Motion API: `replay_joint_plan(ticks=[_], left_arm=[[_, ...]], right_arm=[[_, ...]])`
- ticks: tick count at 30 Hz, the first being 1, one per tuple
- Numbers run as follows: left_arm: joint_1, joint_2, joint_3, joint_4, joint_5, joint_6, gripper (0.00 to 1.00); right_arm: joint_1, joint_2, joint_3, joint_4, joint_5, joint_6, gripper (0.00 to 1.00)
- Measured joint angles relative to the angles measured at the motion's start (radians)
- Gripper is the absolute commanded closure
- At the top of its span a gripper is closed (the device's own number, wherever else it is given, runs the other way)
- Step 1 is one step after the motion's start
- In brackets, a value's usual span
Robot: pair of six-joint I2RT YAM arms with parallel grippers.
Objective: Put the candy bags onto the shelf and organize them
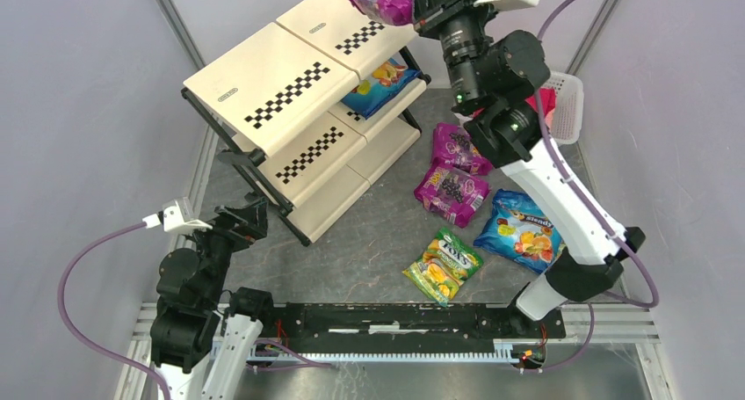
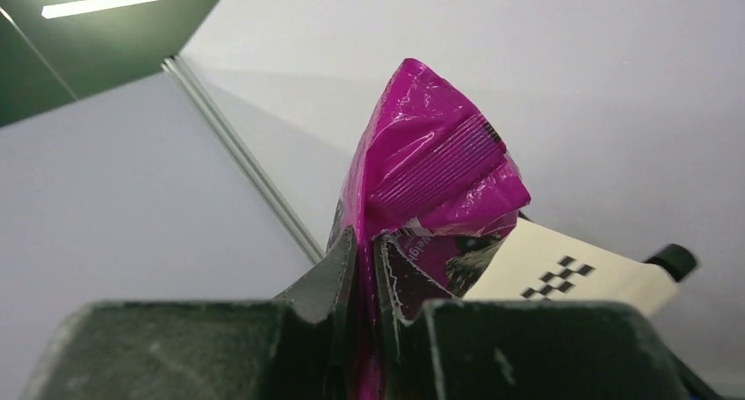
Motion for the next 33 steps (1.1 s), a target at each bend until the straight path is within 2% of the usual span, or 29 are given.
replay_joint_plan(ticks=[7, 15, 28, 33], left_arm=[[0.002, 0.001, 0.000, 0.000, 0.000, 0.000, 0.00], [0.002, 0.001, 0.000, 0.000, 0.000, 0.000, 0.00], [0.002, 0.016, 0.000, 0.000, -0.001, 0.000, 0.00], [0.002, 0.018, 0.000, 0.000, -0.002, 0.000, 0.00]], right_arm=[[-0.007, 0.154, 0.041, 0.153, -0.003, 0.156, 0.99], [-0.037, 0.349, 0.041, 0.169, 0.056, 0.296, 0.99], [-0.072, 0.375, 0.003, 0.227, 0.183, 0.472, 0.99], [-0.075, 0.441, 0.056, 0.258, 0.204, 0.495, 0.99]])
